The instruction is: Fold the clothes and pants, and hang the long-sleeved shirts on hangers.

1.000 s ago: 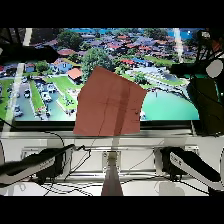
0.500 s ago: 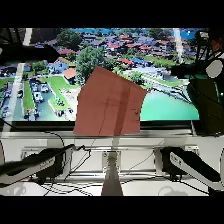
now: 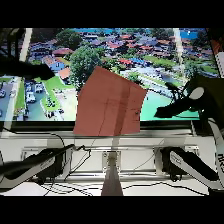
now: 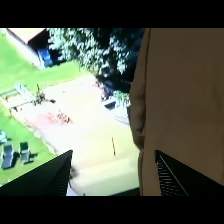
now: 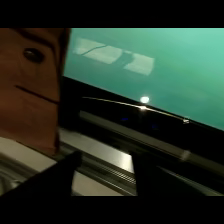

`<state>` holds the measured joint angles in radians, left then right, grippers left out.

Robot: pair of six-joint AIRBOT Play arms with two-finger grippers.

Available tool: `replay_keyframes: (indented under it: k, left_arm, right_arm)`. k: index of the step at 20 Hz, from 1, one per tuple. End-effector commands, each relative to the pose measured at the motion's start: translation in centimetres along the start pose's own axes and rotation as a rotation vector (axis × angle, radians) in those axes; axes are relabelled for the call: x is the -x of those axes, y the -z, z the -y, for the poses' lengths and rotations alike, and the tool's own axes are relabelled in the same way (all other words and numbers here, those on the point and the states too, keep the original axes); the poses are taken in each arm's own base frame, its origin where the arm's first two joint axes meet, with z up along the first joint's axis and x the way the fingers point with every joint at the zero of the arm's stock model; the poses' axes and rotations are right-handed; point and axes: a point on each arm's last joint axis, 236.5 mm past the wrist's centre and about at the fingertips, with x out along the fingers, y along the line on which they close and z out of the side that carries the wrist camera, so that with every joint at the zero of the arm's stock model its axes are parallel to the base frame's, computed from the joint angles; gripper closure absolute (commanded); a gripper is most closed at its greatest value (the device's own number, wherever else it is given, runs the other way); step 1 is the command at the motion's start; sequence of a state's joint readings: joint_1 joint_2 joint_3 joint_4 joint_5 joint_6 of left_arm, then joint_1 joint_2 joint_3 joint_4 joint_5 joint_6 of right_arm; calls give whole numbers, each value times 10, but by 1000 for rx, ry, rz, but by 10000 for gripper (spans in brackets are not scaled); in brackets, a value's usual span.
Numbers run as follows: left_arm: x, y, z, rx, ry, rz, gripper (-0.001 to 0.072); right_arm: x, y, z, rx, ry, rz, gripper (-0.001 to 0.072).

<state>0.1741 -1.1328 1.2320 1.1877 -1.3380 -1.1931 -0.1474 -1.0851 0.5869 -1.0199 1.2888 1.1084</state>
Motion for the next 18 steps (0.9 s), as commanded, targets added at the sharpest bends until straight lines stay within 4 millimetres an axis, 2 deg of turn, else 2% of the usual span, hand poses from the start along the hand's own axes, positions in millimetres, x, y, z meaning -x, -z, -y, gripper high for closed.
replay_keyframes:
  k: [1, 3, 5, 9, 11, 13, 16, 18]
  left_arm:
    - [-5, 70, -23, 86, -17, -108, 173]
    - [-16, 120, -33, 198, -14, -160, 173]
    - [-36, 165, -33, 312, 16, -206, 172]
    - [-86, 225, 6, 497, 169, -277, 171]
    - [-102, 234, 11, 518, 170, -269, 168]
    - [-107, 238, 18, 482, 182, -293, 168]
    - [-121, 245, 28, 436, 192, -349, 168]
    - [-134, 249, 33, 415, 195, -378, 168]
  right_arm:
    - [-38, 6, -52, -218, -330, 97, 193]
    - [-53, 17, -39, -303, -301, 94, 193]
    - [-63, 23, -30, -383, -279, 92, 194]
    - [-76, 34, -27, -439, -289, 20, 195]
    - [-83, 44, -28, -467, -307, -42, 198]
    - [-92, 52, -27, -482, -305, -88, 237]
    - [-103, 56, -31, -428, -271, -115, 251]
    - [-104, 51, -34, -371, -259, -112, 419]
